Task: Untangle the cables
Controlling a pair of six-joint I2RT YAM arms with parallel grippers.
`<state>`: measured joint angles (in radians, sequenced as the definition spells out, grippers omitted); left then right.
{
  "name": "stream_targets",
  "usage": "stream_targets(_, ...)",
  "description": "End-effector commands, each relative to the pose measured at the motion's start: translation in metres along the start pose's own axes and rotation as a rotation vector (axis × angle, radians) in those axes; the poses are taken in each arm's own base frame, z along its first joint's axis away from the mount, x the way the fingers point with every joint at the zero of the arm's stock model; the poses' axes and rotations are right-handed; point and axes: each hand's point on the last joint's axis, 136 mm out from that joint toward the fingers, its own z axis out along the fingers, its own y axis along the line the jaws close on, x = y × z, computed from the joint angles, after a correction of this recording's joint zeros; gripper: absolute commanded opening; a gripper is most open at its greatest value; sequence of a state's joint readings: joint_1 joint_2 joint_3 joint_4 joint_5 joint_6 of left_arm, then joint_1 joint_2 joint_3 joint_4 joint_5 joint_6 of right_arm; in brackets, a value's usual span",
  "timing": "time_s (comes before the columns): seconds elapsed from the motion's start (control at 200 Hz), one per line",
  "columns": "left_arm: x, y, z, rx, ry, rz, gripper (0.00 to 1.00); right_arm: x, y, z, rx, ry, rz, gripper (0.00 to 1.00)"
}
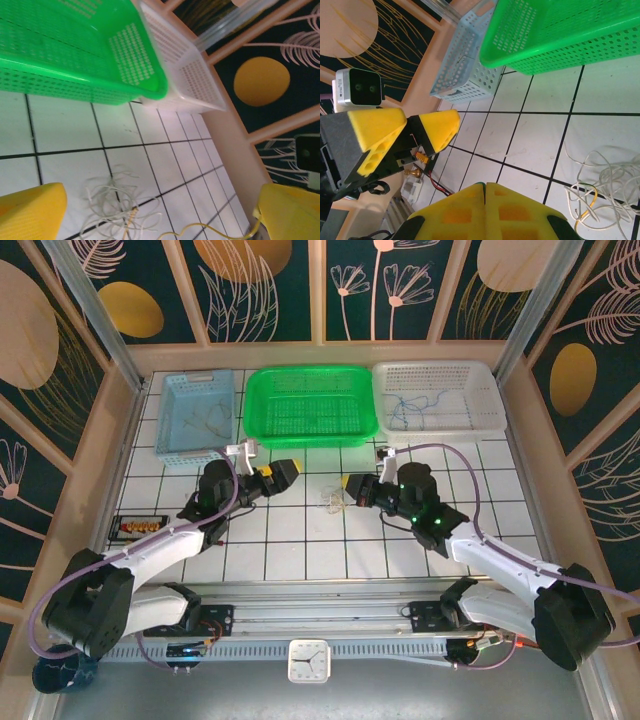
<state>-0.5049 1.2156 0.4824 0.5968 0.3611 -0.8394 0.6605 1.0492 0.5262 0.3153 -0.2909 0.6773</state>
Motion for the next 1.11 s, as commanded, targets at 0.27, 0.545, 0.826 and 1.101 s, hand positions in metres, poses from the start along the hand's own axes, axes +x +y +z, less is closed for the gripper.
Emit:
stream_targets(0.27, 0.014, -0.064, 0.014, 0.224, 0.049, 0.127, 0.90, -0.034, 0.029, -0.017, -0.066, -0.111, -0.083, 0.00)
stream_targets(0.545, 0.027, -0.074, 0.021, 0.240, 0.068, 0.268, 0.81, -0.047, 0.045, -0.022, -0.082, -0.124, -0.116, 0.00)
stream_targets(0.826, 0.032, -0.087, 0.029, 0.283, 0.097, 0.362, 0.74, -0.049, 0.049, -0.023, -0.089, -0.120, -0.122, 0.00)
stream_targets(1.101, 0.046, -0.094, 0.037, 0.312, 0.146, 0.403, 0.68, -0.046, 0.049, -0.022, -0.094, -0.108, -0.113, 0.00)
